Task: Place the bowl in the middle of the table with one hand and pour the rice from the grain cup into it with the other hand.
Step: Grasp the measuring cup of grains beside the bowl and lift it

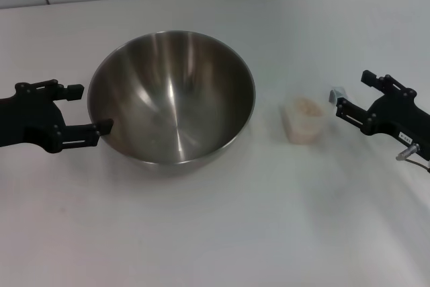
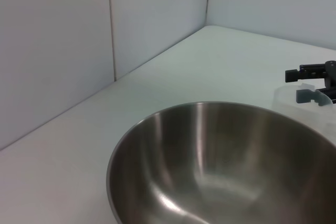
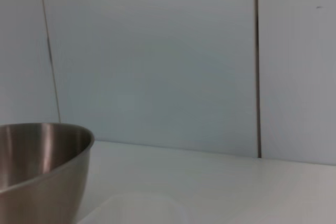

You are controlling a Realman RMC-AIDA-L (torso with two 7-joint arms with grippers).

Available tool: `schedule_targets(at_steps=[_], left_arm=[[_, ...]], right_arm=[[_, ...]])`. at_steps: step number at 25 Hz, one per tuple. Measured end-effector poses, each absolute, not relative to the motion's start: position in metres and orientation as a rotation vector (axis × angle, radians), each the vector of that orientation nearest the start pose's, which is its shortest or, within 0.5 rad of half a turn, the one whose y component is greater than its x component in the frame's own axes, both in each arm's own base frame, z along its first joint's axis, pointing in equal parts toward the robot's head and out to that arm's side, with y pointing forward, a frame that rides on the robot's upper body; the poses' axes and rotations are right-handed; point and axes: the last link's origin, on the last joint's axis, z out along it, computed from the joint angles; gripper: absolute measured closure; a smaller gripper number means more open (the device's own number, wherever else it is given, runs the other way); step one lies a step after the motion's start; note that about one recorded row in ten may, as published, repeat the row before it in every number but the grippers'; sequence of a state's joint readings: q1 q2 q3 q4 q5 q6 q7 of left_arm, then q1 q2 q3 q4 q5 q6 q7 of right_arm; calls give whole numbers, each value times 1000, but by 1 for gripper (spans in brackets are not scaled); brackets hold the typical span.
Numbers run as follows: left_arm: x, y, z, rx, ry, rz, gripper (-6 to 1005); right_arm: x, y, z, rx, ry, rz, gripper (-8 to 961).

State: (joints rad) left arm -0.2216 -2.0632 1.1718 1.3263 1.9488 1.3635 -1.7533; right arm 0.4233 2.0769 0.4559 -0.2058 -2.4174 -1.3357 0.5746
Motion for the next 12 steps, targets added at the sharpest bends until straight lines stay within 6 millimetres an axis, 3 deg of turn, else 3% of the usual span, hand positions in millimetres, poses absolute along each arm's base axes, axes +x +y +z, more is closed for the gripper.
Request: schedule_targets(at_steps=[7,12], left_arm=[[-242,315,36,-2656,-505,-291,180],[-241,315,36,-2656,-504,-291,181]], right_arm=[[364,284,-20,-2025,623,620,268],[363,284,-20,-2016,628,634,444]])
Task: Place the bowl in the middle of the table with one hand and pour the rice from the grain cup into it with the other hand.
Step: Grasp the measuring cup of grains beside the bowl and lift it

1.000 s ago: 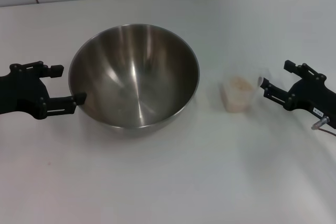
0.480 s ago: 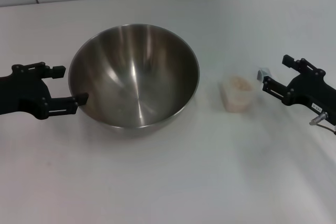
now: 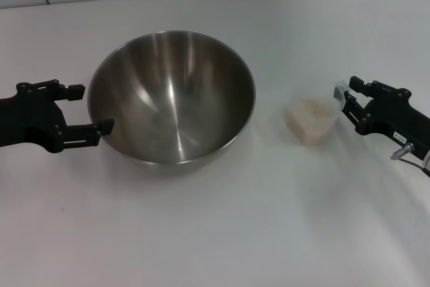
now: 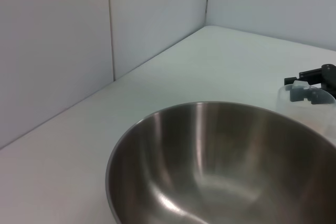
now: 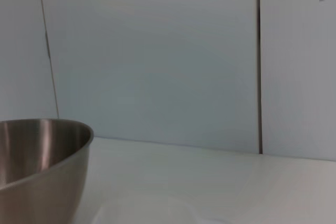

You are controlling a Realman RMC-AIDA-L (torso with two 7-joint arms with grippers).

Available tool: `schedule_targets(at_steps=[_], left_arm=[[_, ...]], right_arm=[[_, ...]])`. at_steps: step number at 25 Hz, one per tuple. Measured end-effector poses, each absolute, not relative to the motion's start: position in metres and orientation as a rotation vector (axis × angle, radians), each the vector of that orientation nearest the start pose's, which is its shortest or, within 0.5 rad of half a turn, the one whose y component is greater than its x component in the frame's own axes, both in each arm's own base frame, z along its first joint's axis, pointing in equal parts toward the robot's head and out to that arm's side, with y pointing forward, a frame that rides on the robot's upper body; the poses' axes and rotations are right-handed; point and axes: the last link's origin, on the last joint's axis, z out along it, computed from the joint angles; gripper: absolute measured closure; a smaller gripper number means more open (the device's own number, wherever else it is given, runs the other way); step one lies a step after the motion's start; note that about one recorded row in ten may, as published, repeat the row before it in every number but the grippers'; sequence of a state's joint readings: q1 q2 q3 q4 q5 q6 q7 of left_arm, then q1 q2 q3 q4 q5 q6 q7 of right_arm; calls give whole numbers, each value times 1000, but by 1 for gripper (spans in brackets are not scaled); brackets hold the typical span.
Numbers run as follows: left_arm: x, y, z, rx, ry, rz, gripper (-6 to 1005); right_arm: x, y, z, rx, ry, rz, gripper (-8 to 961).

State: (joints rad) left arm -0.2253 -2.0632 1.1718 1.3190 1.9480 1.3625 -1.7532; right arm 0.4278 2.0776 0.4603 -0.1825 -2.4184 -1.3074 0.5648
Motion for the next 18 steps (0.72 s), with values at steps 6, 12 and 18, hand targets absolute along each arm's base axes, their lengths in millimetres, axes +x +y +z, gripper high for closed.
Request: schedule_targets(at_steps=[6,12,18], left_arm=[[-241,315,36,-2657,-502,-292,181],[-241,315,36,-2660,-501,-290,181],[-240,315,35,-2663,-500,-289,181]], right_arm=[[362,284,-21,-2017,626,637,630],[361,285,-21,-2019,622,643,848],[354,288,-14,-1955,587,711,942]])
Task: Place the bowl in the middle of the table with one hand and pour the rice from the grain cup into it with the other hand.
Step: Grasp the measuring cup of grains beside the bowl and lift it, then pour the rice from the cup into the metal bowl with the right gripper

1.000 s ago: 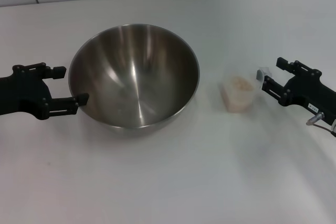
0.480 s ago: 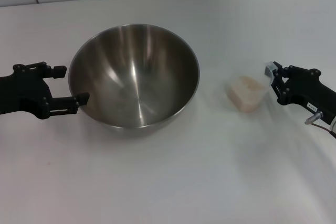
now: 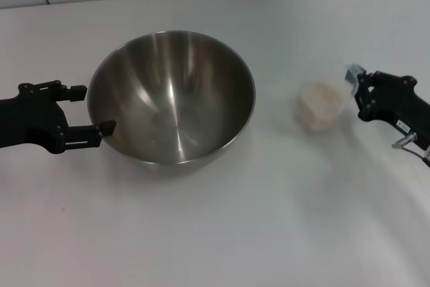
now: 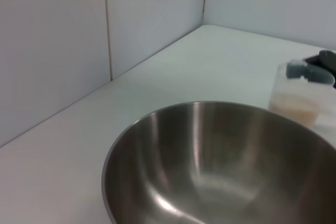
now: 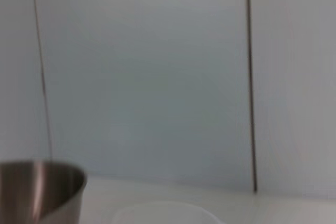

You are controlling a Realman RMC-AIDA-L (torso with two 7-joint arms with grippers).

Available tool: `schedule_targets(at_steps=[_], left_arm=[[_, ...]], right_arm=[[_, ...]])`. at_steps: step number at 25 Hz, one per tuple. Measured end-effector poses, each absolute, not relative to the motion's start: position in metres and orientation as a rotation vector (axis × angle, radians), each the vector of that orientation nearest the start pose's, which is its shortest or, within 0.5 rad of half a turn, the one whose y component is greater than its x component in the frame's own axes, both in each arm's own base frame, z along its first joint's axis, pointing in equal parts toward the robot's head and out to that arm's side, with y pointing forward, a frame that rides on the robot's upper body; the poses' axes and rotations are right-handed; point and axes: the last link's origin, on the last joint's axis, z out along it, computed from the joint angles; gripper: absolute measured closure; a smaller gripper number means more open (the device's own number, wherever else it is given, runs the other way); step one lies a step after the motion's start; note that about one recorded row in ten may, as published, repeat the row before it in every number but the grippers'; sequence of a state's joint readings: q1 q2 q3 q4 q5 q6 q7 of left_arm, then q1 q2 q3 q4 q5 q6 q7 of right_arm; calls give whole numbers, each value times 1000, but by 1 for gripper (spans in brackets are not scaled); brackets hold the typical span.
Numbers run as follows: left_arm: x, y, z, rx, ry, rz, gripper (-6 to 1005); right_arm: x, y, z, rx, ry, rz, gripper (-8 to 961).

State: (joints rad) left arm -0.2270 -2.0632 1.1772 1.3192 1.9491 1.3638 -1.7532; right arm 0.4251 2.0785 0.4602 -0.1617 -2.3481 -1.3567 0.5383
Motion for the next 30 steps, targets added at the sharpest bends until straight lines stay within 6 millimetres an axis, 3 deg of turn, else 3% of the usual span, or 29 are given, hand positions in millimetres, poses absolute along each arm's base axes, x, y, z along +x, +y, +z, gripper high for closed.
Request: schedule_targets(at_steps=[6,12,16,20,25,30], left_arm=[[-241,314,34,-2667,-503,-287,180],[-243,314,31,-2673,-516,-288,180],[-242,316,29,-2678,-513,-291,180],[-239,318,29,-2681,-508,-295,180],[-238,319,29,-2682,-503,-295,180],[-236,320,28,-2689,-498,-297,180]], right_arm=[[333,293,4,-1821,400,834,946],[271,313,-7,-1708,-9,874,946],[235,323,-31,-1655,-331,679,946],[214,322,-56,-1598,-614,423,945],[201,319,-77,-1529,-937,183,945],[197,315,-85,-1451,-1149,72,945]])
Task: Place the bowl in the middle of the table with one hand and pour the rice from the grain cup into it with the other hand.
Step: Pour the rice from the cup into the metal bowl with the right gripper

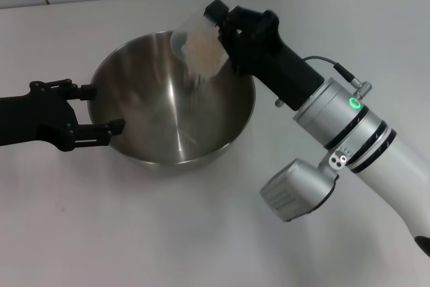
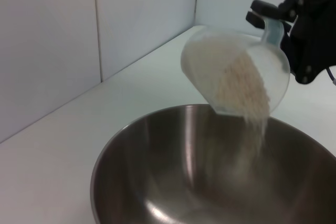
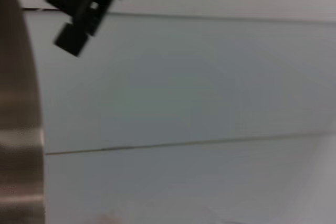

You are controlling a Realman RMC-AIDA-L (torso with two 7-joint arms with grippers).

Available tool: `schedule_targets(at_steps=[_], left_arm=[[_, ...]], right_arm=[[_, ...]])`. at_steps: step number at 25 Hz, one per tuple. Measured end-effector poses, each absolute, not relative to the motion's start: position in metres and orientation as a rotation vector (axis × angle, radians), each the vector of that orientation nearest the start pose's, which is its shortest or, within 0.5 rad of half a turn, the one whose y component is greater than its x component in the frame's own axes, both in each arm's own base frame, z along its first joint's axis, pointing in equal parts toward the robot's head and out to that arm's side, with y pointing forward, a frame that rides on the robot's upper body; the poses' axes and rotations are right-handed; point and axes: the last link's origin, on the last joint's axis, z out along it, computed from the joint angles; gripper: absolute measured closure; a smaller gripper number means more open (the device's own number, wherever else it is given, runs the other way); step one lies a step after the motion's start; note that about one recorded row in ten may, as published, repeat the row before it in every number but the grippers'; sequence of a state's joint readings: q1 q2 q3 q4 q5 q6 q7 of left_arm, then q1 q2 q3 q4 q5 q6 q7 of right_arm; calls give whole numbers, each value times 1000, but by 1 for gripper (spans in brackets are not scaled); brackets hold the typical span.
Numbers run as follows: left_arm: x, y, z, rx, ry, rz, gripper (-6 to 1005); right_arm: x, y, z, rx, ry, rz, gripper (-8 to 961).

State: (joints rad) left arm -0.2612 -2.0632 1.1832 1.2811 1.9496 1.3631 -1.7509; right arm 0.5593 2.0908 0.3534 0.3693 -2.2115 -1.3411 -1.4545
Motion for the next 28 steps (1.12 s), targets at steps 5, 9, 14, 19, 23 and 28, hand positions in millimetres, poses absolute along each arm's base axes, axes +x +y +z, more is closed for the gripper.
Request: schedule_targets(at_steps=[5,9,14,19,23,28], left_arm=[[-235,320,28,-2700,-491,-288,180],[-234,319,28,-2712,-485,-279,180],[-232,320,28,-2727,-481,-260,180],[-230,320,29,-2731,-474,-236,180],[-229,321,31,-2729,-472,-236,180],[-227,321,32,-2729,-463,-236,180]], right_arm=[[199,310,-90,-1366,-1312,-20,945],[201,308,-91,-1256,-1435,-143,945],[206,309,-98,-1110,-1615,-349,946],[204,307,-102,-981,-1733,-450,946],[202,308,-103,-863,-1811,-529,946],[201,309,-103,-799,-1853,-574,946]])
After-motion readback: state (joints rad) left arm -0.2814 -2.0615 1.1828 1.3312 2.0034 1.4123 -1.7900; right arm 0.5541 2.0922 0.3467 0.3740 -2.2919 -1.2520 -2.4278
